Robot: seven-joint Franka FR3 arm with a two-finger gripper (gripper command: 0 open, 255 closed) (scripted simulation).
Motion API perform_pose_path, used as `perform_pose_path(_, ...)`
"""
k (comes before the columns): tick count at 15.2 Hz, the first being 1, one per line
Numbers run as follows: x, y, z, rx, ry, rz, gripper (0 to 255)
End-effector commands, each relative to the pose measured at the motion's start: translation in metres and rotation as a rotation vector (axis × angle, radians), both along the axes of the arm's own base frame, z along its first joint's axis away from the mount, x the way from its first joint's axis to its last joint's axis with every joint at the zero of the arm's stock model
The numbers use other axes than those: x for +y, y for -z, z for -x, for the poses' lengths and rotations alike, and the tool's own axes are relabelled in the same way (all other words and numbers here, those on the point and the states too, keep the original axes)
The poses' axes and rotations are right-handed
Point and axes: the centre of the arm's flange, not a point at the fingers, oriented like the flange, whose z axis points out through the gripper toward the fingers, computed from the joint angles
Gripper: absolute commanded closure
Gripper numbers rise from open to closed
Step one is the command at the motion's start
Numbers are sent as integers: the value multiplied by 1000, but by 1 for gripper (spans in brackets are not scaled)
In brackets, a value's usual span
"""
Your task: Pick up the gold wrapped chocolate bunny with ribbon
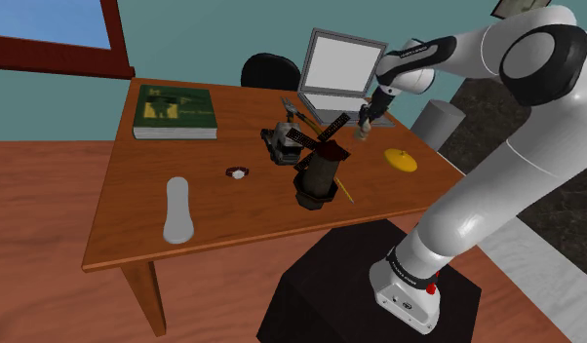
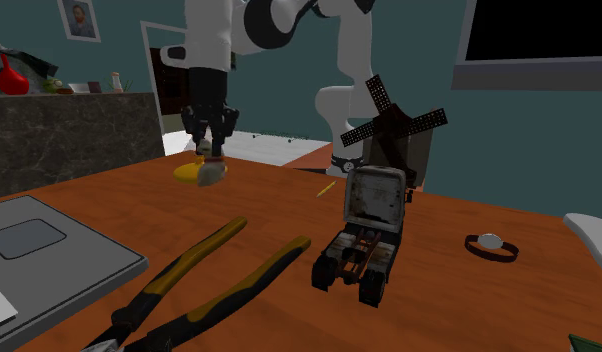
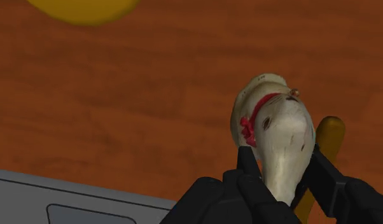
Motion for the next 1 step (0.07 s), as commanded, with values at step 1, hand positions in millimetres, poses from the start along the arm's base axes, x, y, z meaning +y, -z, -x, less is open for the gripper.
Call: perform_pose_path(1, 0, -4, 0, 0, 0, 0, 255)
